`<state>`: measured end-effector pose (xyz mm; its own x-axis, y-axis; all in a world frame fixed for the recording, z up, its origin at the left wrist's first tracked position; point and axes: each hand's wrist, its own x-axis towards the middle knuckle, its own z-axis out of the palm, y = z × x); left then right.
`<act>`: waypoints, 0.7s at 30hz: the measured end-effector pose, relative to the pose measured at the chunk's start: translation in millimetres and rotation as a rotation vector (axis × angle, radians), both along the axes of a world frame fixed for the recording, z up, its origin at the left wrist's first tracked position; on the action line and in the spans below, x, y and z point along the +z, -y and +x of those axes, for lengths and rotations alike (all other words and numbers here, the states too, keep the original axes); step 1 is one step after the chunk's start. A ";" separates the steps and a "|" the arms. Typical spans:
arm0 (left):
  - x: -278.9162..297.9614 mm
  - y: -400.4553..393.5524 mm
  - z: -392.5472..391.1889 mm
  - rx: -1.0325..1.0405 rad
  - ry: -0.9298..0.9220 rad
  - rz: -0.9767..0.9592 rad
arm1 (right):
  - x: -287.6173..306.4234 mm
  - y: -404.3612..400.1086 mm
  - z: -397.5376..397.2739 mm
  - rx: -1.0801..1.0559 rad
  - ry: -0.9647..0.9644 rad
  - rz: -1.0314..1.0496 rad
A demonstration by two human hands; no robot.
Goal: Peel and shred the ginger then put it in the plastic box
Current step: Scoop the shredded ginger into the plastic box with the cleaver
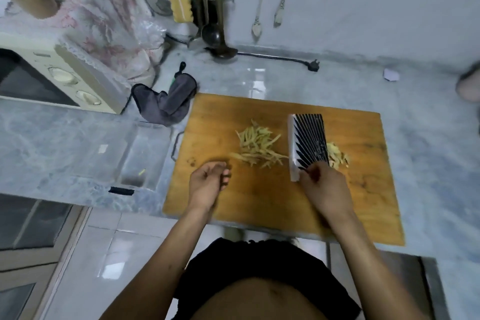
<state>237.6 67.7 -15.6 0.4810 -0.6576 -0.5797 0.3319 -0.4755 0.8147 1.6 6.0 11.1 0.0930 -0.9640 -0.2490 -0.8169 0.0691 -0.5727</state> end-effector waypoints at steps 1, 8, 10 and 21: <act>1.7 4.0 -7.7 -0.018 -0.001 -0.007 | -2.6 -2.4 -12.6 -0.043 -0.075 -0.026; 15.3 23.0 -60.2 -0.098 -0.003 0.020 | -28.3 0.9 -44.9 -0.076 -0.226 0.174; 19.0 25.7 -69.6 -0.086 0.000 0.018 | -28.6 5.5 -46.3 -0.116 -0.079 0.200; 16.6 13.1 -71.1 0.106 0.089 0.039 | -16.3 -16.7 -77.1 -0.058 0.260 0.007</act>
